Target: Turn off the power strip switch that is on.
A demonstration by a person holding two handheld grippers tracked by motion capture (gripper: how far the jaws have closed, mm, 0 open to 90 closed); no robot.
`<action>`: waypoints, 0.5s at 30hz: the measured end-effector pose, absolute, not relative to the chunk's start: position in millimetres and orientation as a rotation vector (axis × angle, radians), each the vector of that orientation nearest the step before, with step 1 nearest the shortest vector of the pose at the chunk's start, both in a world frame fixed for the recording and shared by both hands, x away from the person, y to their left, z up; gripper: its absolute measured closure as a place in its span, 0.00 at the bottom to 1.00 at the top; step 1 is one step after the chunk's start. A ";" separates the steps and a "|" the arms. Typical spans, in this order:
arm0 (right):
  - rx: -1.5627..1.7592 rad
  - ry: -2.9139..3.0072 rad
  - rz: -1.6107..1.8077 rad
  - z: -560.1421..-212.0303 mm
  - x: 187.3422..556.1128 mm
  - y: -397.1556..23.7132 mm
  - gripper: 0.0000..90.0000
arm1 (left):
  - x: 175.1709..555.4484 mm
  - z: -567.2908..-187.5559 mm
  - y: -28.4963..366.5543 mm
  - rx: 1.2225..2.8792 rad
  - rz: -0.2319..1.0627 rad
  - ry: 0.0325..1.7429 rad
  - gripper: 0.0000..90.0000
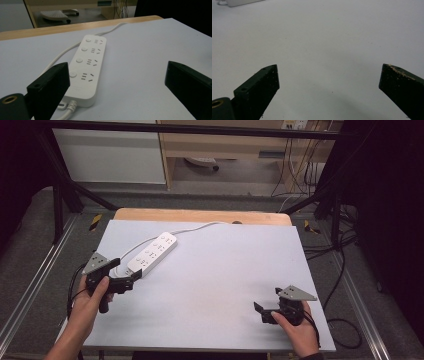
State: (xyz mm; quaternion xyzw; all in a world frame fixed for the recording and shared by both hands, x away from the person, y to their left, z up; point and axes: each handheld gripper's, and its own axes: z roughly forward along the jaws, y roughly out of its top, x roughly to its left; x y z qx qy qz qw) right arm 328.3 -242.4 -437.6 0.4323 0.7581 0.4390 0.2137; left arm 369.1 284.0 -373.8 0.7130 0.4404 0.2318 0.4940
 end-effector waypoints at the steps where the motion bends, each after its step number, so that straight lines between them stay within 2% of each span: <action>1: 1.198 2.106 1.216 -437.7 328.4 -242.4 0.04 | 367.2 -374.0 284.2 1.724 0.558 1.069 0.07; 15: 1.204 2.109 1.214 -438.2 329.1 -243.5 0.04 | 344.8 -383.7 292.9 1.703 0.570 1.083 0.07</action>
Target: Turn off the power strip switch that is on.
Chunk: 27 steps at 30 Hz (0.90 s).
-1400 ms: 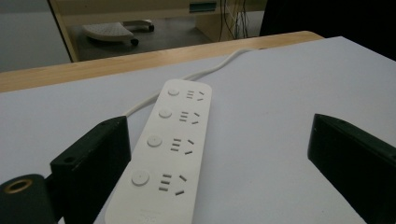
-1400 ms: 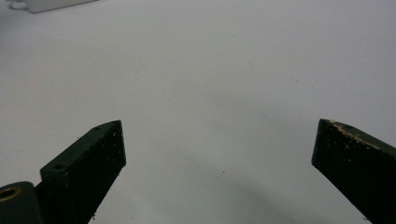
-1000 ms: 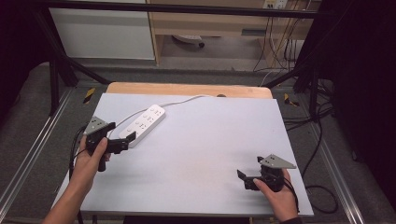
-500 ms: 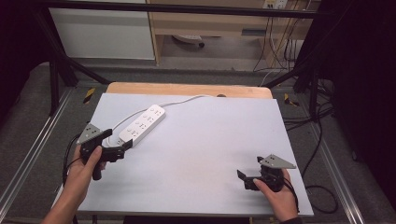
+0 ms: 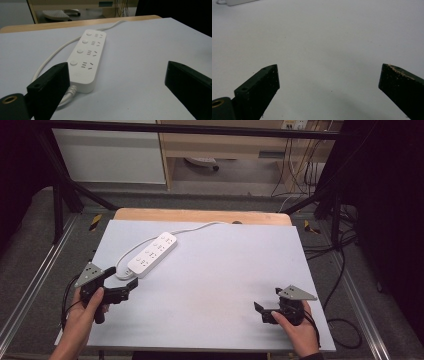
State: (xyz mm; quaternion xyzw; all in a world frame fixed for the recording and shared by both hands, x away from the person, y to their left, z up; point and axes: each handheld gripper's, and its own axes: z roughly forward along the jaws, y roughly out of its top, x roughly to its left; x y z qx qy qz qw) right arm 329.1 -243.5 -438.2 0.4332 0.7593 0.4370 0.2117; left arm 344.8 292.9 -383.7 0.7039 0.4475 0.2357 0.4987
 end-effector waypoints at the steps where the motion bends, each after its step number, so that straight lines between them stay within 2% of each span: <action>1: 1.203 2.110 1.214 -438.2 329.2 -243.5 0.04 | 343.6 -384.3 294.0 1.702 0.567 1.083 0.07; 14: 1.204 2.113 1.210 -438.4 329.5 -243.6 0.04 | 325.3 -396.7 293.4 1.714 0.548 1.068 0.06; 27: 1.214 2.105 1.202 -439.5 330.4 -245.5 0.04 | 315.0 -411.8 269.3 1.788 0.521 1.026 0.06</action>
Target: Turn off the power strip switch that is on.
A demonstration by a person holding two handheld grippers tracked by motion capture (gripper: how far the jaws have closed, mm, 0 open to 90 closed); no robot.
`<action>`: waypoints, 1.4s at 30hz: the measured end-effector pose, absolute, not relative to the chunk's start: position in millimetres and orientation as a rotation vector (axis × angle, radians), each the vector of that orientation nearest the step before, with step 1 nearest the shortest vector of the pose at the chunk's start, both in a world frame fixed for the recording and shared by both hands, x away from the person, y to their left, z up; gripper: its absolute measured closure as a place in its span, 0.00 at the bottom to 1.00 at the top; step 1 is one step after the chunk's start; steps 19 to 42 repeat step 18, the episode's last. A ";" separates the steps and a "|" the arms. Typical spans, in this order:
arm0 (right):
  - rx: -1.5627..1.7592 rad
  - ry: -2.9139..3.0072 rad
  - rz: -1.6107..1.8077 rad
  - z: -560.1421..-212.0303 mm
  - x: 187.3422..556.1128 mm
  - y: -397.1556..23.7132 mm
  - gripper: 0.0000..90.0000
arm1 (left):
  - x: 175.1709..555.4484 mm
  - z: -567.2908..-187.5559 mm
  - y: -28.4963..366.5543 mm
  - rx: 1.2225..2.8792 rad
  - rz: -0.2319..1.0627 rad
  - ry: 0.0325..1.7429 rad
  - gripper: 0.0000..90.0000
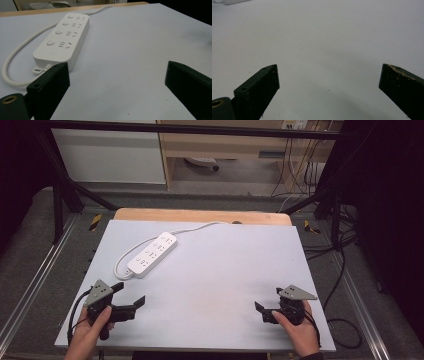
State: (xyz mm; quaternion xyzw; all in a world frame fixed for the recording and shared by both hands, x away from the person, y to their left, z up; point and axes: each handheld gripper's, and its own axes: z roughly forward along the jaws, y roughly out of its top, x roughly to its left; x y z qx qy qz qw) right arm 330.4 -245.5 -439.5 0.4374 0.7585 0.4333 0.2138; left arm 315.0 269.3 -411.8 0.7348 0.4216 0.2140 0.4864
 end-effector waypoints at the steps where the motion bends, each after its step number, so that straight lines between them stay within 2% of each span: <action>1: 1.213 2.103 1.201 -439.5 330.6 -245.9 0.04 | 314.3 -413.5 267.0 1.801 0.525 1.025 0.06; 14: 1.273 2.076 1.157 -444.8 333.9 -255.3 0.04 | 312.2 -441.3 241.4 1.958 0.394 0.999 0.07; 18: 1.324 2.086 1.074 -452.7 338.6 -257.4 0.04 | 317.2 -439.2 247.0 1.913 0.416 1.033 0.08; 42: 1.324 2.086 1.074 -452.7 338.6 -257.4 0.04 | 317.2 -439.2 247.0 1.913 0.416 1.033 0.08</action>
